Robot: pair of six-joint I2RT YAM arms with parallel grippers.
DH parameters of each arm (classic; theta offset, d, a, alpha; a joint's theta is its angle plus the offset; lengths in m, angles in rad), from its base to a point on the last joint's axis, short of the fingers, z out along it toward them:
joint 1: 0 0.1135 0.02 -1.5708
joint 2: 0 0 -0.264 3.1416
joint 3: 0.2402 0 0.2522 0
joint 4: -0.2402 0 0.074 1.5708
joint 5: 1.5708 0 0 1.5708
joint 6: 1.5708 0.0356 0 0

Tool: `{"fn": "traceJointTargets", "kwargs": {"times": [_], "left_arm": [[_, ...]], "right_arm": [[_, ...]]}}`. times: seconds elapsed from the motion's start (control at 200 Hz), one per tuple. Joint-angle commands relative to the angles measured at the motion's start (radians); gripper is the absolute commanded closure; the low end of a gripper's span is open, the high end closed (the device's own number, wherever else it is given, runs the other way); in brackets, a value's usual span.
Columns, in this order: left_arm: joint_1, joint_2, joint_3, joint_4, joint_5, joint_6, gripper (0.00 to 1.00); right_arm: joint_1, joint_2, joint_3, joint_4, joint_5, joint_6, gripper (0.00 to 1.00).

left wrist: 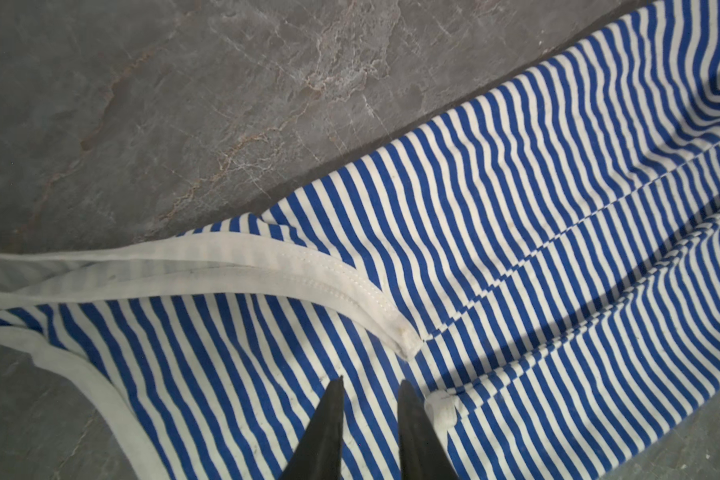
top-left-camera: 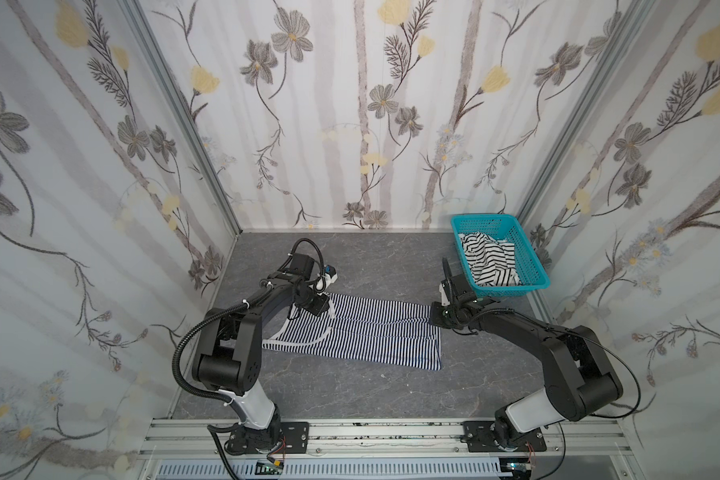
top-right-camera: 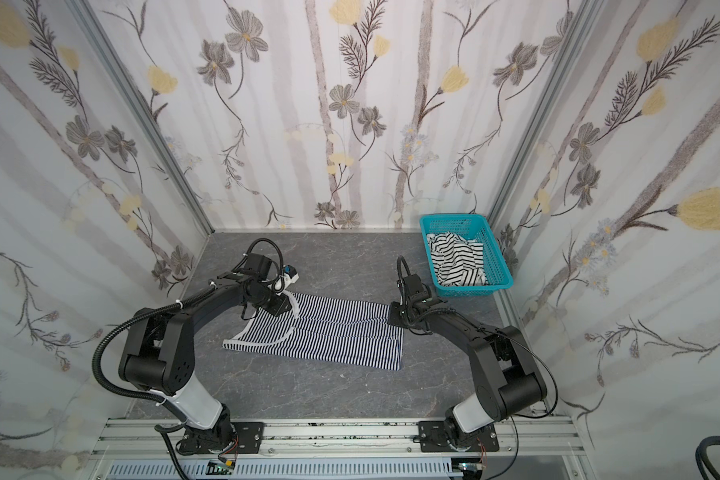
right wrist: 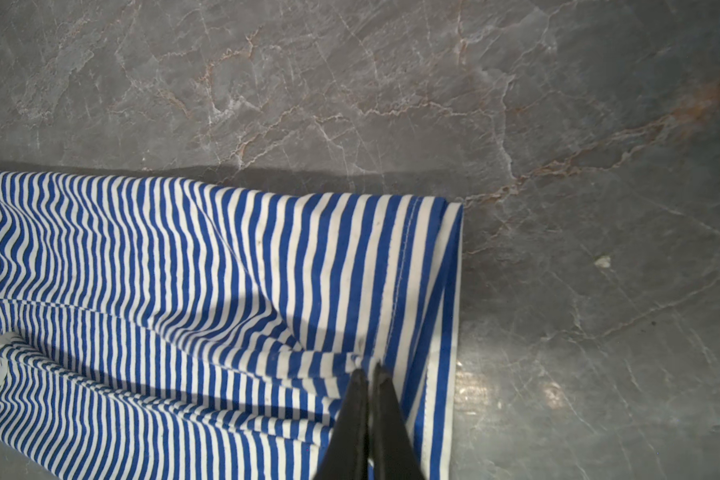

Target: Fold and stack the tank tops

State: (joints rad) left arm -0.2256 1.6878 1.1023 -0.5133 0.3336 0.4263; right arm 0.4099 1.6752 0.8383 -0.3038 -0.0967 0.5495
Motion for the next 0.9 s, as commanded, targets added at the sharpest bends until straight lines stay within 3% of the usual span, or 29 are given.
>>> {"fn": "traceJointTargets", "kwargs": {"times": [0.0, 0.23, 0.33, 0.46, 0.525, 0.66, 0.894], "left_arm": [[0.0, 0.009, 0.019, 0.006, 0.012, -0.004, 0.68], [0.0, 0.104, 0.119, 0.049, -0.025, -0.03, 0.6], [0.002, 0.145, 0.184, 0.074, -0.097, -0.044, 0.58], [0.03, 0.197, 0.283, 0.087, -0.154, -0.05, 0.49], [0.051, 0.229, 0.329, 0.089, -0.174, -0.058, 0.44], [0.09, 0.309, 0.424, 0.089, -0.249, -0.058, 0.41], [0.131, 0.381, 0.499, 0.088, -0.282, -0.072, 0.32]], "right_arm": [[0.011, -0.012, -0.02, 0.032, 0.035, 0.021, 0.98], [0.009, 0.015, -0.044, 0.025, 0.127, 0.063, 0.98], [0.009, 0.023, -0.04, 0.022, 0.147, 0.077, 0.96], [0.01, 0.034, -0.019, 0.019, 0.128, 0.082, 0.72], [0.01, 0.026, -0.006, 0.015, 0.131, 0.085, 0.66], [0.018, 0.022, 0.041, -0.001, 0.143, 0.092, 0.63], [0.057, 0.098, 0.124, 0.018, 0.117, 0.098, 0.62]]}}
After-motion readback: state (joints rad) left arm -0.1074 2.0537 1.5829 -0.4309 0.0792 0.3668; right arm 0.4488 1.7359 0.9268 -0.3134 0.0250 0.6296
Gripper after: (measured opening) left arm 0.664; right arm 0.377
